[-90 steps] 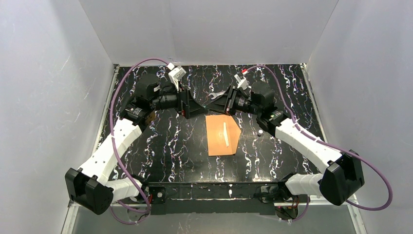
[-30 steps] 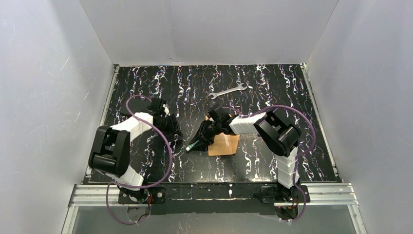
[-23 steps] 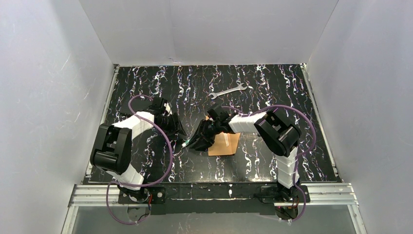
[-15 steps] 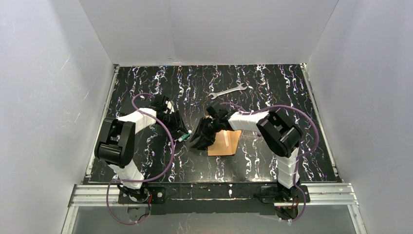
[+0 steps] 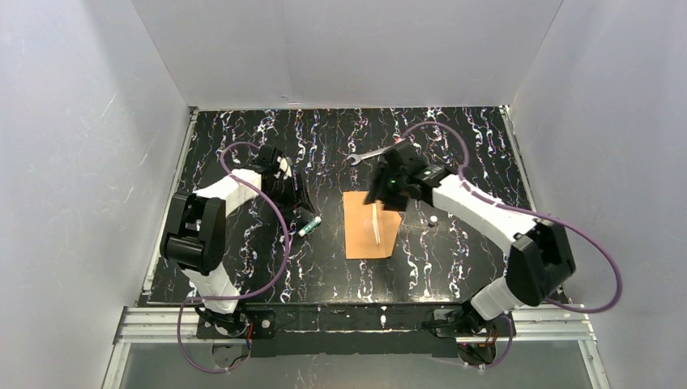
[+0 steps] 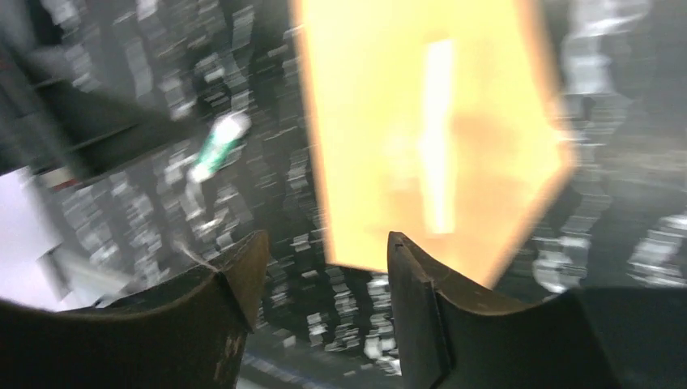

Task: Place the letter into the envelope and seal it

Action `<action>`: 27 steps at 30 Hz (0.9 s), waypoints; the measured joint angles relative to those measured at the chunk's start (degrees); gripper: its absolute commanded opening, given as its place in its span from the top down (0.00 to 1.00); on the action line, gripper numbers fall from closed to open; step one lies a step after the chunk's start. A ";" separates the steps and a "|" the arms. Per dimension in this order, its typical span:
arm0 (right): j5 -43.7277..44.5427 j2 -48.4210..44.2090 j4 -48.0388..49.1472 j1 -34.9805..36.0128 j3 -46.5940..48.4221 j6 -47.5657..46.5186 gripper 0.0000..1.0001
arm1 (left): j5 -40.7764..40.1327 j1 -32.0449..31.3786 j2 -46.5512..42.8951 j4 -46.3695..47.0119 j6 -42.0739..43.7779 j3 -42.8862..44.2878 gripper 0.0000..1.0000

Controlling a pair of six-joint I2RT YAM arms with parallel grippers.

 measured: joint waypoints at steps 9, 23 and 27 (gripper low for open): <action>16.44 -5.86 -10.62 -12.66 -6.78 -10.36 0.45 | -2.56 0.00 -0.17 -4.07 2.47 6.95 0.32; 9.62 0.50 -4.76 -15.26 -13.53 -11.65 0.82 | 4.04 -6.80 -3.39 3.10 -4.22 8.24 0.69; 5.09 1.36 -2.03 -15.26 -14.99 -11.69 0.82 | 5.25 -12.00 -1.22 5.35 -6.84 9.16 0.82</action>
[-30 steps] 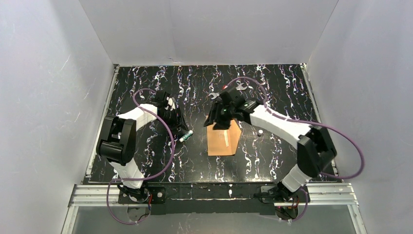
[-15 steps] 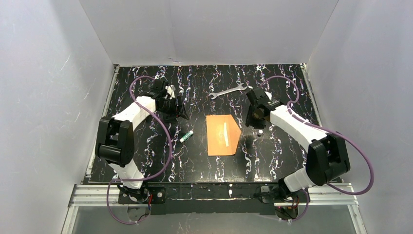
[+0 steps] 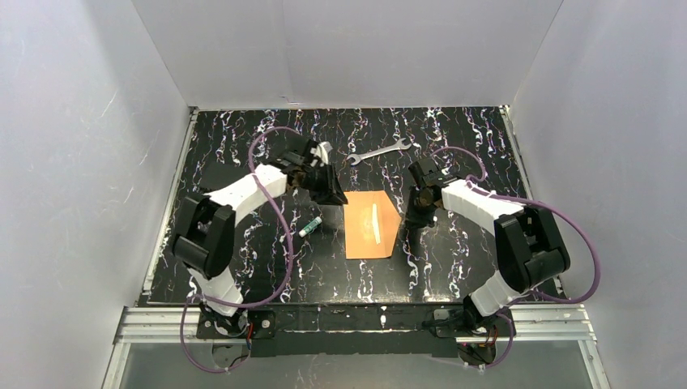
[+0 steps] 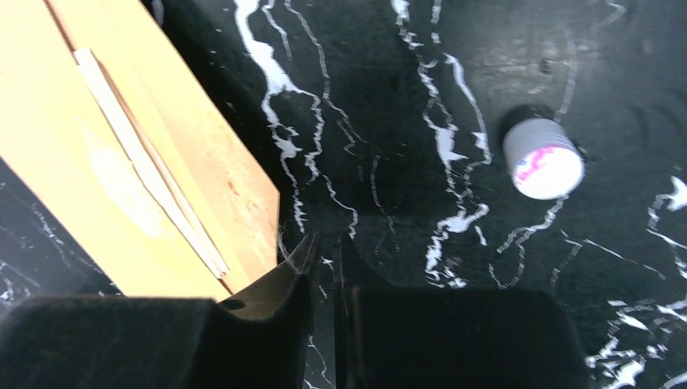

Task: Place the letter into the envelope and seal it

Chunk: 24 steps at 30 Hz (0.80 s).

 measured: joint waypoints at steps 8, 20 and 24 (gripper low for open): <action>-5.60 1.51 6.27 -0.13 -4.09 0.59 0.81 | -7.78 -9.97 12.00 -6.62 -3.72 8.28 0.87; -14.71 -2.40 19.30 -0.33 -8.85 0.44 0.75 | -12.70 -12.72 18.05 -15.34 -2.93 10.86 0.91; -17.49 -3.04 23.91 -0.24 -8.85 -0.15 0.75 | -12.90 -12.76 18.91 -16.74 -2.49 12.15 0.93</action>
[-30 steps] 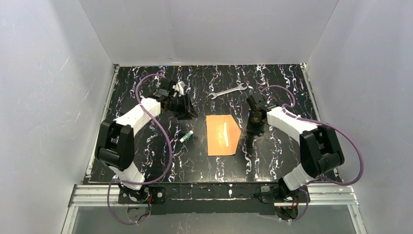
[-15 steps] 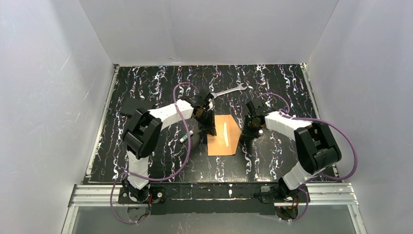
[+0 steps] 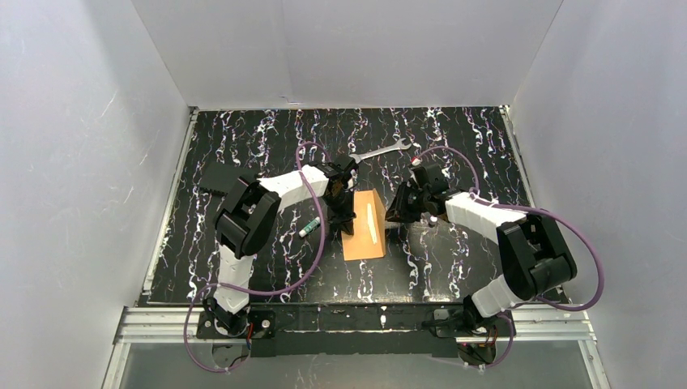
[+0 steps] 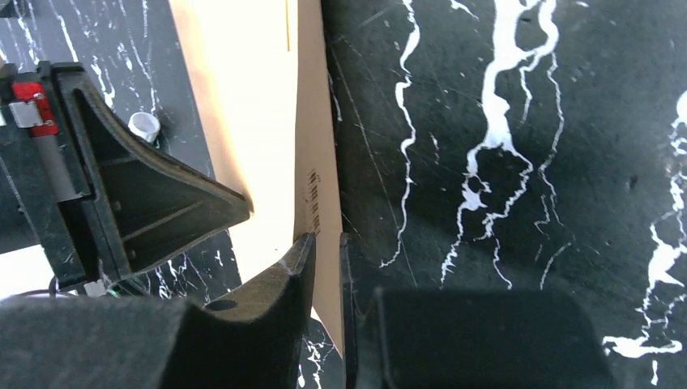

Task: Place the letter into the envelope and seal it

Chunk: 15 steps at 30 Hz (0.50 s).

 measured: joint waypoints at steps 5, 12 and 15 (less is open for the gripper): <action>-1.60 2.03 2.16 1.29 1.22 -1.01 0.70 | 0.02 0.02 0.37 -0.35 0.20 0.35 1.00; -1.27 8.33 2.99 6.54 5.60 -3.91 0.71 | 0.44 0.13 0.50 -0.31 0.17 0.42 1.00; 1.05 10.23 2.36 8.76 7.80 -5.11 0.72 | 0.92 0.15 0.57 0.09 0.11 0.39 1.00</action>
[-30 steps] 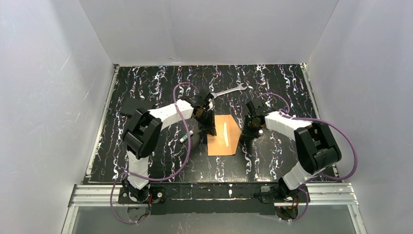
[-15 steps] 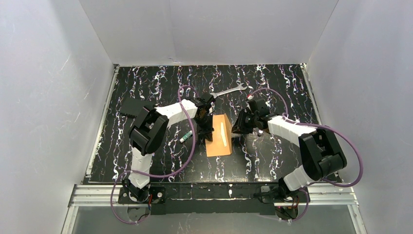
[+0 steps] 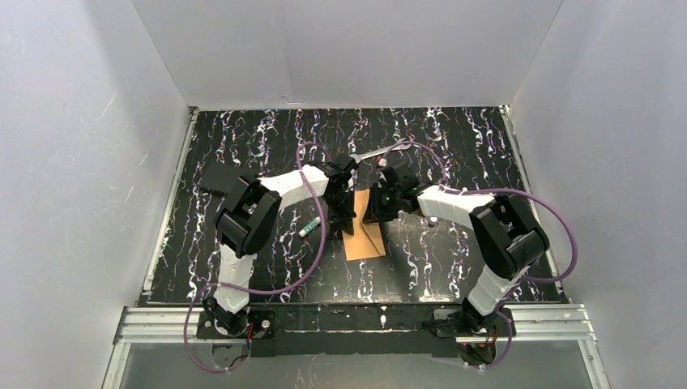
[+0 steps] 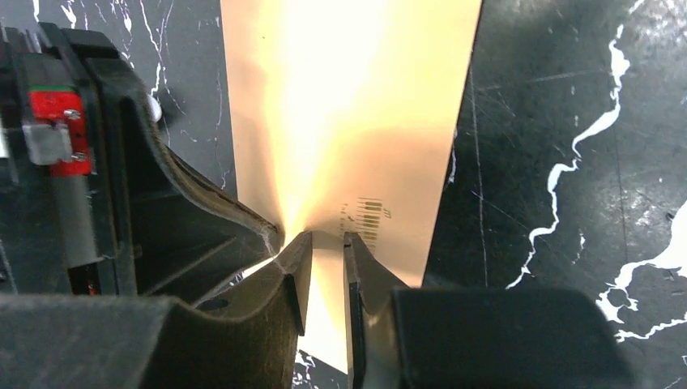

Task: Place the letter into the envelope and seal it

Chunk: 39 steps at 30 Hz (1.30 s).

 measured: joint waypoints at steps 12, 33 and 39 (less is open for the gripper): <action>17.31 4.07 -7.56 8.98 8.37 -3.54 0.79 | 9.22 3.76 0.04 4.79 -1.14 -3.41 1.00; 20.72 2.60 -4.13 10.51 3.76 -2.01 0.99 | 15.04 5.75 0.44 10.16 -4.07 -6.10 1.00; 21.99 2.45 -4.37 10.67 3.54 -0.17 0.99 | 16.46 6.29 0.81 10.86 -4.63 -6.49 1.00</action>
